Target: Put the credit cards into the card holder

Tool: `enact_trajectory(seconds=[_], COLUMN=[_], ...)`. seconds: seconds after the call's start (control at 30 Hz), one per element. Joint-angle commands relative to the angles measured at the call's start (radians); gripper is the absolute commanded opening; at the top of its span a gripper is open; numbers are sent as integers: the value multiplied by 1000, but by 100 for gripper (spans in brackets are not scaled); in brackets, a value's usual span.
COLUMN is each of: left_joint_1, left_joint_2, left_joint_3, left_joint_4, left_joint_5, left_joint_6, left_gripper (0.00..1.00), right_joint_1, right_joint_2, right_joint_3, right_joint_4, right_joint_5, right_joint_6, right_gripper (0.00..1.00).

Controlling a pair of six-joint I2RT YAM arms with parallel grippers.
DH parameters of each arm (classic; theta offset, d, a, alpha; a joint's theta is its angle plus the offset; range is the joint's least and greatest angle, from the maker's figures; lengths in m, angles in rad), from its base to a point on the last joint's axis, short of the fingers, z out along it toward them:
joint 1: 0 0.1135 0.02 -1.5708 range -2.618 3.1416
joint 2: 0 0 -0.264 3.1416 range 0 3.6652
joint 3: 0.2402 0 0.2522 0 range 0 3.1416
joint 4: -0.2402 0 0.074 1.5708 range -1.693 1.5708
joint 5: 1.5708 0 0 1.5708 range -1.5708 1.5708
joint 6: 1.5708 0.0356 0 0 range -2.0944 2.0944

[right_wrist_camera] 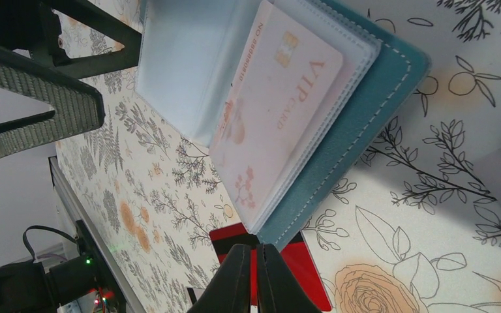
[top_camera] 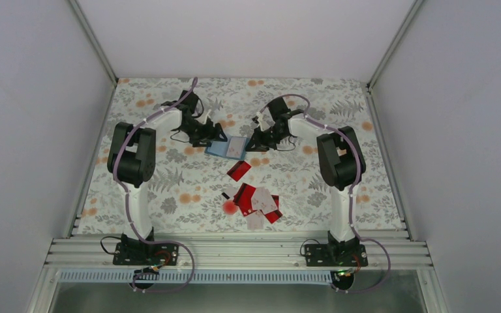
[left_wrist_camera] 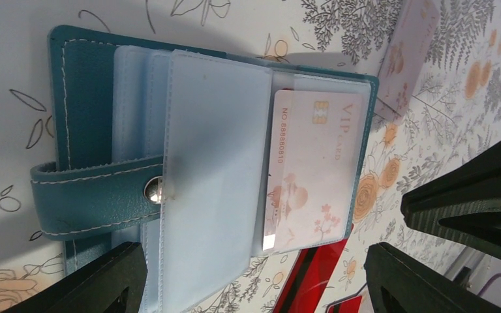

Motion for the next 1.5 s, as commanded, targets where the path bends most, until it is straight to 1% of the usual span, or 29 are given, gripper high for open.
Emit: enact_trajectory(seconds=[0.0, 0.37, 0.63, 0.73, 1.03, 1.1, 1.23, 1.33, 1.47], left_joint_1=[-10, -49, -85, -94, -155, -168, -153, -115, -77], left_joint_2=[-13, -7, 14, 20, 29, 29, 8, -1, 0], left_joint_3=[18, 73, 137, 139, 165, 170, 170, 141, 109], left_joint_4=[20, 1, -52, -48, -29, -33, -52, -44, -48], left_joint_5=[53, 59, -2, 6, 61, 33, -136, -132, -112], left_joint_6=[15, 14, 25, 26, 42, 42, 13, 24, 81], left_gripper=[84, 84, 84, 84, 83, 82, 82, 82, 88], right_joint_1=[4, 4, 4, 4, 3, 3, 1, 1, 1], right_joint_2=[19, 16, 15, 17, -30, -47, -74, -73, -62], right_joint_3=[17, 7, -28, -27, -38, -54, -90, -103, -98], right_joint_4=[-6, 5, 33, 36, 41, 47, 64, 69, 71], right_joint_5=[-9, -8, -1, 3, 83, 97, 110, 100, 88], right_joint_6=[-4, 2, 20, 22, 43, 49, 57, 59, 59], right_gripper=[4, 4, 4, 4, 4, 4, 4, 4, 4])
